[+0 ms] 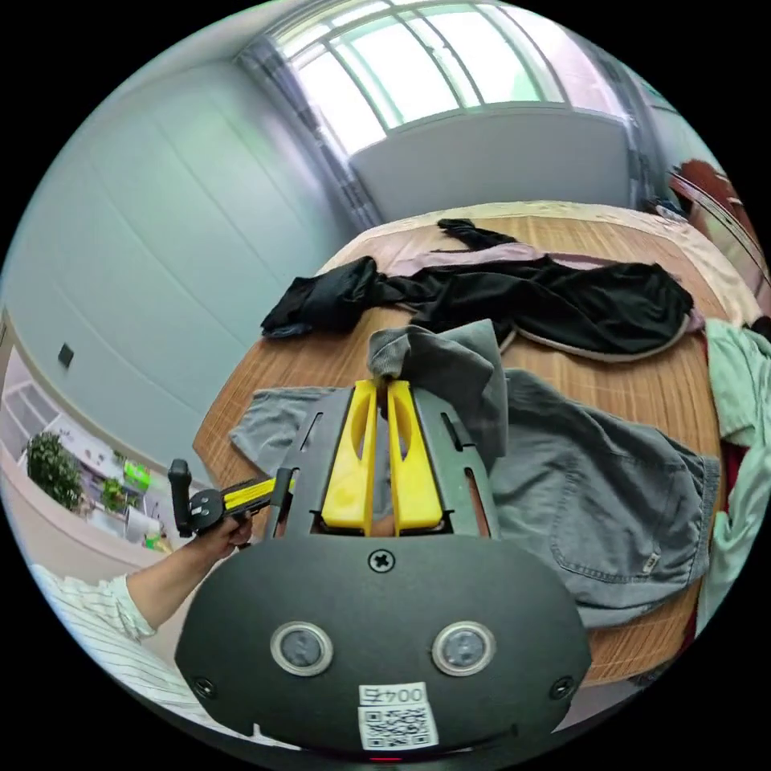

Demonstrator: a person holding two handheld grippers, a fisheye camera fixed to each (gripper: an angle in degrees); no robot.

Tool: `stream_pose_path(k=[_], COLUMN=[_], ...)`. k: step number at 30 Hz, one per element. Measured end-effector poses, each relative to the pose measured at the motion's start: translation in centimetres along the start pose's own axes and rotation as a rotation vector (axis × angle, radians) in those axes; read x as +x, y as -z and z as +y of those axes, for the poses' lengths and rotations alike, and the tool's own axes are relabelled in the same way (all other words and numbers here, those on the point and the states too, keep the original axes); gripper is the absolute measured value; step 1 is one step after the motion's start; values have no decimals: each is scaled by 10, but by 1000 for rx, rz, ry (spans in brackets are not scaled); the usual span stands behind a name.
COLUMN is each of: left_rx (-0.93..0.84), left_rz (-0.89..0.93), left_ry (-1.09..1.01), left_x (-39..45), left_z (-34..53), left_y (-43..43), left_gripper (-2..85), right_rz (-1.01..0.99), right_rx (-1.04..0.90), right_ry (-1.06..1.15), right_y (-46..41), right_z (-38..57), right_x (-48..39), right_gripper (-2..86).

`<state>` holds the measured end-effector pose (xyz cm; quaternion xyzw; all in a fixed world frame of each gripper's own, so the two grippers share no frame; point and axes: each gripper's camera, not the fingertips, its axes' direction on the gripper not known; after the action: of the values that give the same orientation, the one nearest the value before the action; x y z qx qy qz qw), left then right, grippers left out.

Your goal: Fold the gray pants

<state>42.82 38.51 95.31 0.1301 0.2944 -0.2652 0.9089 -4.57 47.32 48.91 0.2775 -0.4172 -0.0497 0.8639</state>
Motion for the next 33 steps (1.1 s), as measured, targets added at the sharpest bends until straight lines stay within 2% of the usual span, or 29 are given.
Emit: stream_pose_path(k=[2,4,6,9,14,16,20,23,25,29,33], left_rx=[-3,-10,-3,27,86,90,52,25,-18,-121,-197], left_rz=[-8,-17,-34,-48,-10,-64,-284,-395,-369,-198,-26], left_ry=[32,65,98,109,53,3,-148,-286,-331,-385,-434], left_x=[-7,-14,-22,-27,-11,0,20,23,11,-32,-66], left_z=[7,15,23,28,8,-5,-29,-48,-60,-80,-97], left_y=[-1,-3,0,6,11,9,-12,-32,-48,-78,-99], left_gripper=[1,1,2,5,23,50,155,179,182,178,129], right_rz=[-124,-152,-147,-204,-30,28,90,58,45,46,35], right_rx=[-104,-205,-174,-30,-39,-69,-160,-152,-157,-168,-176], right_ry=[140,191,164,46,-78,-93,-122,-204,-229,-224,-204], right_y=[-49,-89,-99,-66,-13,0,10,17,17,17,15], right_z=[-1,4,12,20,37,53,107,137,147,151,146], right_x=[-65,-102,-115,-86,21,53,102,132,143,155,159], right_gripper=[44,67,81,80,78,86,102,99,97,91,85])
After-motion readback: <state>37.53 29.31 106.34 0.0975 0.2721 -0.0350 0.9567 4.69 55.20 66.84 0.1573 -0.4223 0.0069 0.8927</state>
